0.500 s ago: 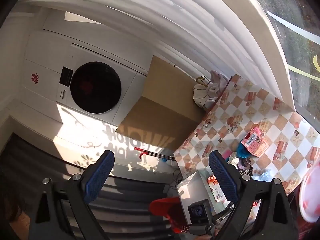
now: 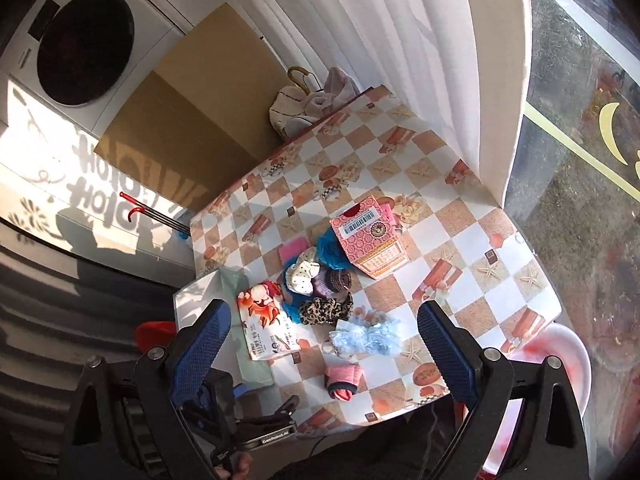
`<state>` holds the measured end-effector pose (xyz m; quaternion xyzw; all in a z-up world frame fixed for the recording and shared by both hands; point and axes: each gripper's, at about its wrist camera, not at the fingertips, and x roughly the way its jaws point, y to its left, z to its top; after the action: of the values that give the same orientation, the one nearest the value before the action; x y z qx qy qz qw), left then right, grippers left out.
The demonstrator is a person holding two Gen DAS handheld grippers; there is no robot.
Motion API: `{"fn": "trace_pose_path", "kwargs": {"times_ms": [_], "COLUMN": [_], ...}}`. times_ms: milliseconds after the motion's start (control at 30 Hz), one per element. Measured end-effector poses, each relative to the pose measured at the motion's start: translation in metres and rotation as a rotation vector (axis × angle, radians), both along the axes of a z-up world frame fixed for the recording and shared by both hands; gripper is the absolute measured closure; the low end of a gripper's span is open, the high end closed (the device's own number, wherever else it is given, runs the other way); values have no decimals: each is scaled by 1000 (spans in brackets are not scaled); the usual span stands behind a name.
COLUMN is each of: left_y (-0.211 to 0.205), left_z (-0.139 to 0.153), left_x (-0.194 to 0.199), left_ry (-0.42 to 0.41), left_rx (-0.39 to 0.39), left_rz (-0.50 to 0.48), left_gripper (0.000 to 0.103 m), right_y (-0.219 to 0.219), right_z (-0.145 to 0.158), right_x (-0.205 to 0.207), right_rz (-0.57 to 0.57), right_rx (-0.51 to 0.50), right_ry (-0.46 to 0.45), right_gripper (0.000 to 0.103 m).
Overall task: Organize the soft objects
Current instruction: 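Move left tool toward pink knit hat while right tool approaches blue fluffy bundle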
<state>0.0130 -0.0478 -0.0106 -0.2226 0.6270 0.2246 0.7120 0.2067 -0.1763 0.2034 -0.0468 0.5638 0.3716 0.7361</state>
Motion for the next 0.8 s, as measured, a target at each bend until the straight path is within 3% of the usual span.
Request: {"fn": "trace_pose_path", "kwargs": {"times_ms": [67,167,200,233,333,400,467,533,633,733,800], "left_y": [-2,4,7,6,11,14,13,-2,-26,-42,-42], "left_z": [11,12,8,6,4,1,-6,-14,-35,-65,-79], "left_x": [1,-2,-3,-5,-6,-7,-7,-8,-9,2,10], "left_ry": [-5,-5,5,-34,-51,-51,-78,-96,-62,4,29], "left_rx": [43,46,28,-1,21,35,39,87,155,45,-12], "left_rz": [-31,-17,-7,-5,5,17,-13,-87,-197,-279,-260], "left_gripper": [0,0,0,0,0,0,0,0,0,2,7], "right_y": [-1,30,37,48,53,58,51,37,15,13,21], "right_z": [1,19,18,17,-6,-37,-81,-114,-156,-193,-208], "right_x": [-2,-6,-10,-14,-44,-58,-62,-61,-57,-60,-61], "right_rz": [41,171,200,231,329,440,510,557,590,646,705], "right_rx": [55,55,48,58,49,-51,-200,-255,-324,-388,-396], "right_ry": [22,-278,-319,-391,-591,-673,-644,-558,-427,-377,-366], "right_gripper": [7,7,7,7,7,7,12,19,19,18,18]}}
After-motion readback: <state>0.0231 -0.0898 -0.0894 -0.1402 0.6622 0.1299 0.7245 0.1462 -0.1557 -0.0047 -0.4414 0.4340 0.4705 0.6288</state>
